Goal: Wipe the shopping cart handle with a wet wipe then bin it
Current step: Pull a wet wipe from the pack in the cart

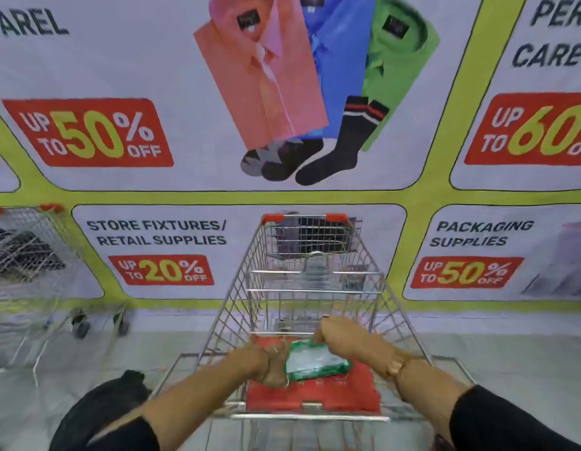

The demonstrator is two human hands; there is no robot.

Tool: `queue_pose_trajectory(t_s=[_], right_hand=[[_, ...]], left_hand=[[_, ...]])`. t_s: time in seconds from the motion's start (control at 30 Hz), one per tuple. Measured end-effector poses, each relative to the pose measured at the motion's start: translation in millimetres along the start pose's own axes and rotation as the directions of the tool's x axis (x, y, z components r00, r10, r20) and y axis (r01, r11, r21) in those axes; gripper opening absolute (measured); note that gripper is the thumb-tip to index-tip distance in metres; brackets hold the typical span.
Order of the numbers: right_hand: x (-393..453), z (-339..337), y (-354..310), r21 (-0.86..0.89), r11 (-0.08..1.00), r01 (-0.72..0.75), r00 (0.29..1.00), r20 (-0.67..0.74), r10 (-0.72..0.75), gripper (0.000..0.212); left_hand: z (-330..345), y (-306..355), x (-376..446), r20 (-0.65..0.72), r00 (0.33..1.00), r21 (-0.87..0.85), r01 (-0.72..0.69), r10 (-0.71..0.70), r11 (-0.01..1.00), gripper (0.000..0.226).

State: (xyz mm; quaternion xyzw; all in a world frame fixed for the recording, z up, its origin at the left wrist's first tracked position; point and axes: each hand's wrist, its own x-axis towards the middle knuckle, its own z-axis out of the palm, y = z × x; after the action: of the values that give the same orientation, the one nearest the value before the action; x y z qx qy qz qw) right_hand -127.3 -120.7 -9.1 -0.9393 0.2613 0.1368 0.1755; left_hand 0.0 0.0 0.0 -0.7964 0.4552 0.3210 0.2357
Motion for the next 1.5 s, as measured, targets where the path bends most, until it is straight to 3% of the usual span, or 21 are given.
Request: queue_pose_trajectory(t_s=[0.13,0.2,0.23,0.33,0.43,0.53,0.7,0.9,1.17,1.3,1.4,1.5], right_hand=[[24,26,9,-0.070,0.998,-0.001,0.992,0.127,0.010,0.020],[39,37,13,-0.066,0.997,0.037,0.989,0.143,-0.028,0.042],[43,41,15,-0.065,0.996,0.055,0.988,0.149,-0.044,0.043],[53,57,19,-0.073,0.996,0.056,0.975,0.218,-0.039,0.014],[58,62,20,-0.090,0.994,0.055,0.964,0.263,-0.029,0.010],[64,65,23,-0.070,0.996,0.061,0.968,0.248,-0.042,0.022],[65,68,21,-0.135,0.985,0.103,0.977,0.198,-0.075,0.020],[63,67,20,-0.233,0.954,0.187,0.975,0.164,-0.151,0.020],[50,28,24,-0.123,0.983,0.135,0.990,0.060,-0.128,0.025],[36,4,28,-0.028,0.991,0.133,0.989,-0.069,-0.134,0.026],[25,-13,30,0.205,0.973,0.102,0.982,-0.175,-0.066,0.020],[15,-30,31,0.458,0.885,0.077,0.977,-0.210,0.023,0.022]], left_hand=[[-6,15,20,0.167,0.986,0.128,-0.042,0.020,0.991,0.051],[-2,19,31,0.236,0.958,0.088,-0.189,0.164,0.978,0.064],[3,19,39,0.239,0.948,0.088,-0.238,0.211,0.967,0.069],[21,17,55,0.231,0.942,0.076,-0.266,0.243,0.961,0.079],[28,15,65,0.267,0.934,0.157,-0.286,0.239,0.945,0.080],[24,14,68,0.293,0.923,0.170,-0.305,0.248,0.937,0.077],[19,13,70,0.305,0.914,0.210,-0.337,0.266,0.918,0.070],[24,11,73,0.293,0.917,0.204,-0.338,0.272,0.919,0.077],[31,12,80,0.300,0.918,0.270,-0.343,0.260,0.900,0.086],[33,10,83,0.308,0.915,0.279,-0.347,0.259,0.895,0.084],[30,12,80,0.328,0.915,0.250,-0.325,0.236,0.912,0.085],[19,13,67,0.324,0.910,0.162,-0.324,0.260,0.932,0.068]])
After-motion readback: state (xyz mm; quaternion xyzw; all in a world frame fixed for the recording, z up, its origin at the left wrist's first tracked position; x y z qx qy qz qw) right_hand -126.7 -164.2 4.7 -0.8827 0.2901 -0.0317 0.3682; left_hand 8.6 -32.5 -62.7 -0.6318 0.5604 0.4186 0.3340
